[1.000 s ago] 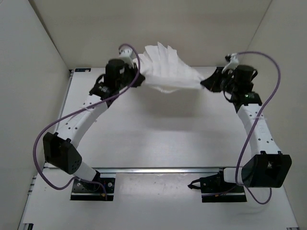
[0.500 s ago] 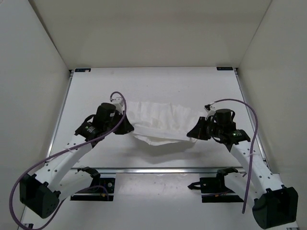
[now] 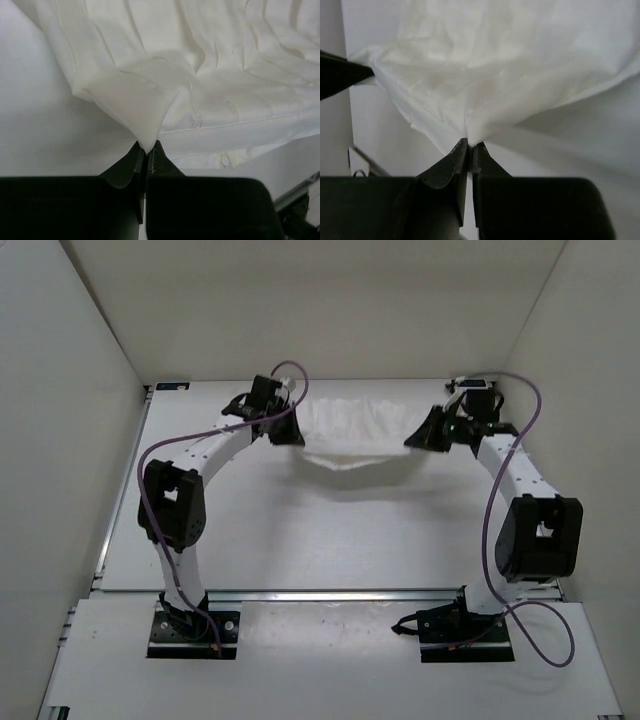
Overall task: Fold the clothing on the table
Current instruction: Fold the skirt
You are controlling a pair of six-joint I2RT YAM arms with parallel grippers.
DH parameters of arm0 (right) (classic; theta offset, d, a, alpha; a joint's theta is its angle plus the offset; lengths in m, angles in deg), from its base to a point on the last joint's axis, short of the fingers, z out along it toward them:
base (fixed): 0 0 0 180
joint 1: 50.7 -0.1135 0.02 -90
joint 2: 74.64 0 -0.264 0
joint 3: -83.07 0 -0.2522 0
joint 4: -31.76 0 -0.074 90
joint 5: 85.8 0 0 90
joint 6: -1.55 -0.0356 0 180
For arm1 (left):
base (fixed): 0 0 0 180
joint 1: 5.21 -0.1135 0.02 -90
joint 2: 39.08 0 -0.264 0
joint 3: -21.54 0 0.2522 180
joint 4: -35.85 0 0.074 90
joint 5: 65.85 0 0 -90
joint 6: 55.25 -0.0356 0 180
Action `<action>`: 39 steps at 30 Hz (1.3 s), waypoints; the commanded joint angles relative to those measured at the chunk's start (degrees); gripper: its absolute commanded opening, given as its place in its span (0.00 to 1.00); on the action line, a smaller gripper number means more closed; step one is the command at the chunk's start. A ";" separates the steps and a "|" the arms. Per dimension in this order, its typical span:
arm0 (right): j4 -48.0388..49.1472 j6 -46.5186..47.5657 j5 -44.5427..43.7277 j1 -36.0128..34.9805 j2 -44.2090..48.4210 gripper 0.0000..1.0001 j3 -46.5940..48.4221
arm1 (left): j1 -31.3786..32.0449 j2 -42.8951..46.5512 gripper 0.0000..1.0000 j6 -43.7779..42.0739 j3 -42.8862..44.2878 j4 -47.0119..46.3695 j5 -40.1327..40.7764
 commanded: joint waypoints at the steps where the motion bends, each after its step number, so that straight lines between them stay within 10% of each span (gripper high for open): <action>1: 1.01 4.22 -3.61 2.19 -3.60 0.00 17.81 | -0.51 -1.24 0.00 -5.32 19.69 3.31 9.61; 7: 0.21 5.99 -6.88 2.19 -2.84 0.00 21.39 | -1.47 5.93 0.00 -7.09 15.21 -0.20 14.54; 19: -6.98 -5.51 -13.72 -14.49 39.84 0.00 -29.33 | 12.84 45.72 0.00 4.06 -35.08 8.03 12.53; 23: -7.35 -8.00 -10.93 -12.08 42.90 0.00 -29.34 | 0.41 55.96 0.00 6.28 -39.41 7.98 4.72; 34: 14.15 -6.30 -1.08 0.51 10.37 0.00 -19.95 | -6.13 14.09 0.06 2.48 -18.62 -6.26 -1.10; 37: 18.57 -8.33 0.77 2.63 1.95 0.05 -15.47 | -6.31 0.38 0.53 3.28 -7.29 -5.49 -2.67; 39: 18.32 -7.55 2.17 3.94 -2.18 0.08 -9.77 | -6.49 -3.86 0.57 4.07 -1.20 -5.13 -3.65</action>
